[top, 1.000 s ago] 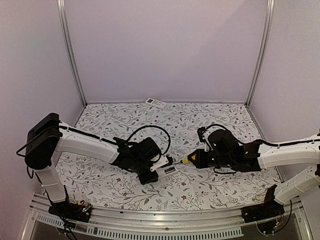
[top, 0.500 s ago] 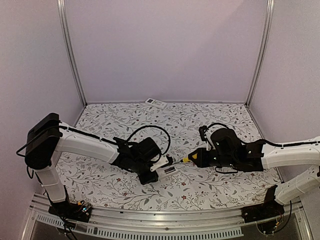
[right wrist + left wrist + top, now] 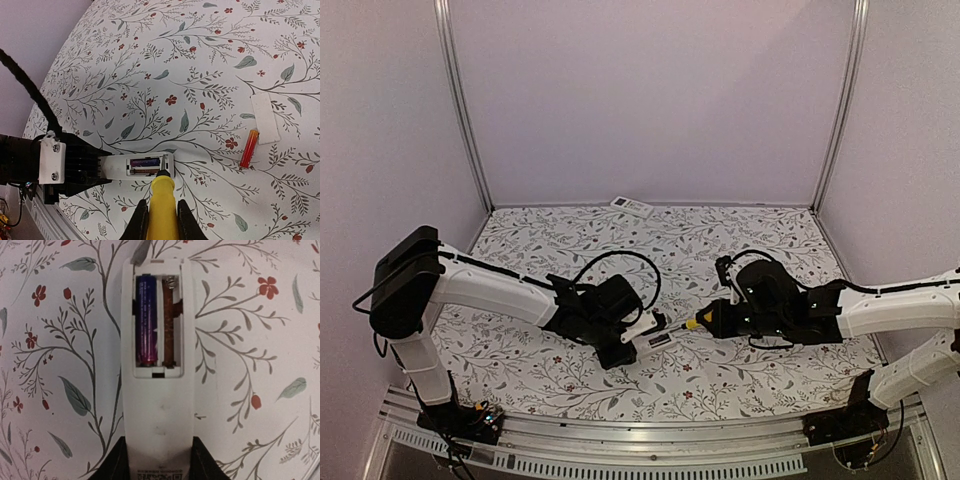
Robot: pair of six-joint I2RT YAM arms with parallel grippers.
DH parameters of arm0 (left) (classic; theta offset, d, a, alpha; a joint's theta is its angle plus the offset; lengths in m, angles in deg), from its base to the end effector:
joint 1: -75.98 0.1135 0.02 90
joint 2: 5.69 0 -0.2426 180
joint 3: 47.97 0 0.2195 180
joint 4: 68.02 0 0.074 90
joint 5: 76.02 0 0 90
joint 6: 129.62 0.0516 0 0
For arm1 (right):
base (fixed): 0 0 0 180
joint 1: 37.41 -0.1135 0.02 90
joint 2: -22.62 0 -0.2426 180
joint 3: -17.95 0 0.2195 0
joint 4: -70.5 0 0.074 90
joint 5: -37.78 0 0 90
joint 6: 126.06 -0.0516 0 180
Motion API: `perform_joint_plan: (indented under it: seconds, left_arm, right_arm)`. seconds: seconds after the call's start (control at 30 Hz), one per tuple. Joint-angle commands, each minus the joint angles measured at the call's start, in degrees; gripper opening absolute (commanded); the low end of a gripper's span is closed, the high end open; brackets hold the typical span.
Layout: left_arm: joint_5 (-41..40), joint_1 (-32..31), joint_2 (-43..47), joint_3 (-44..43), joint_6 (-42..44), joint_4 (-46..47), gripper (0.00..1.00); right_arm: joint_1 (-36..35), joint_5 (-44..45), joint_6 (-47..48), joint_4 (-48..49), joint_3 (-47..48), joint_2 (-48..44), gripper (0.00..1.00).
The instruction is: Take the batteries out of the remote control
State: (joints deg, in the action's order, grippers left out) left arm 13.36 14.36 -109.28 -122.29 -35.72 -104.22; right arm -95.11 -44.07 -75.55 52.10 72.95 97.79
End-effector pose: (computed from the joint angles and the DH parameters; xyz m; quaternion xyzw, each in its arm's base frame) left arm 0.1529 -0.2818 0.1277 0.5278 0.8224 -0.0979 0.1886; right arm 0.1460 0.2173 0.1944 -0.1118 0.8922 0.2823 0.3343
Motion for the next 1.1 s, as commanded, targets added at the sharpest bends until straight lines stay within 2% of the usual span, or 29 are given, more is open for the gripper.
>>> perform_joint_plan:
  seconds: [0.0, 1.07]
  left_arm:
    - [1.47, -1.53, -1.87, 0.45, 0.46, -0.9, 0.2]
    - [1.24, -1.59, -1.95, 0.27, 0.49, -1.21, 0.2]
  right_arm:
    - [0.02, -0.96, -0.33, 0.08, -0.48, 0.71, 0.0]
    - [-0.76, 0.48, -2.61, 1.46, -0.46, -1.14, 0.0]
